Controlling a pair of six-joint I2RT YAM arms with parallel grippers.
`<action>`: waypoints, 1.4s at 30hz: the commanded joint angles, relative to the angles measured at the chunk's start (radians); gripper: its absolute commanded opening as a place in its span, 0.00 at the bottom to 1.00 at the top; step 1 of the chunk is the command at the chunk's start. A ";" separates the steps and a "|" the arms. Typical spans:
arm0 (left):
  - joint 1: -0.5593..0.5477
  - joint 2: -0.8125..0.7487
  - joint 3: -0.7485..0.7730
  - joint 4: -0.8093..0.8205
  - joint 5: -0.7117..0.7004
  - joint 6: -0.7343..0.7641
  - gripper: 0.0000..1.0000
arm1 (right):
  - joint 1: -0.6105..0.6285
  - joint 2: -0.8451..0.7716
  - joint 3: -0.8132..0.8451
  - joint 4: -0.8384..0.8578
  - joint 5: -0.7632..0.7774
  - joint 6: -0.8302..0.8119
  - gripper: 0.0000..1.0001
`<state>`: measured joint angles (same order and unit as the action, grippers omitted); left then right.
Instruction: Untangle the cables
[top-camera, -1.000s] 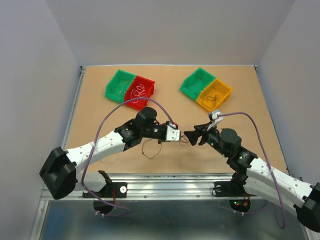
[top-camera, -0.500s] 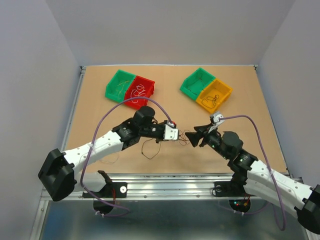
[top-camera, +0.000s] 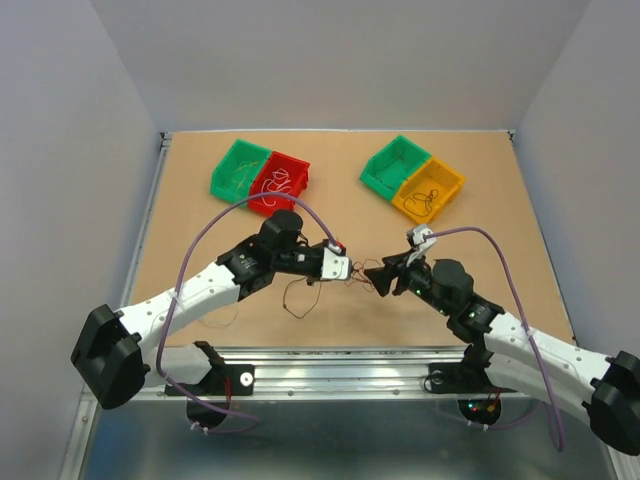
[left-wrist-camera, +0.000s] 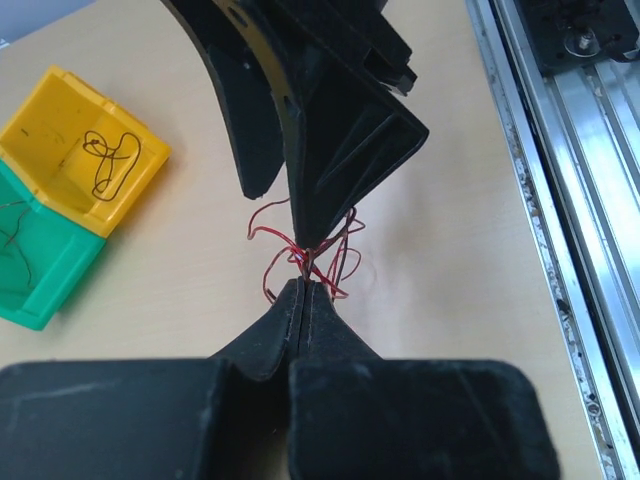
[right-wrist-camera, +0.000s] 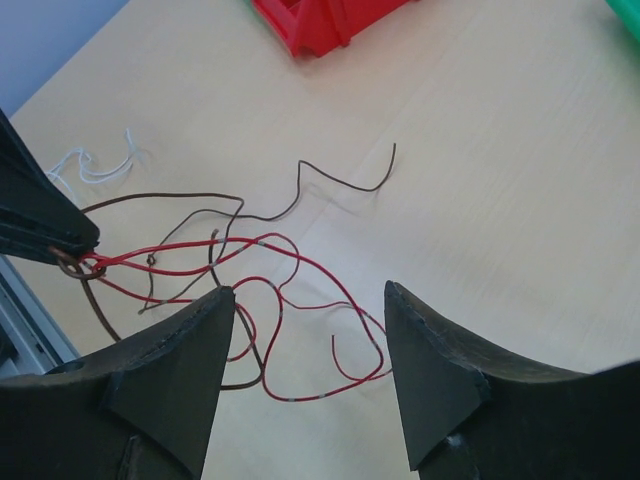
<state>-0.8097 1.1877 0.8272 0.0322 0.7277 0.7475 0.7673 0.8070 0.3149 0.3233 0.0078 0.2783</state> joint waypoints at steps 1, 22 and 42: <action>0.003 -0.030 0.053 -0.031 0.071 0.044 0.00 | 0.004 0.006 0.009 0.076 0.044 -0.039 0.67; 0.018 0.009 0.030 -0.028 0.007 0.087 0.00 | 0.006 -0.058 0.210 -0.125 0.498 0.030 0.01; 0.188 0.296 0.073 0.199 -0.119 -0.037 0.00 | 0.004 -0.342 0.739 -0.317 0.683 -0.037 0.00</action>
<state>-0.6907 1.4723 0.8387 0.1432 0.5995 0.7860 0.7673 0.4644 0.9928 0.0849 0.6773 0.2611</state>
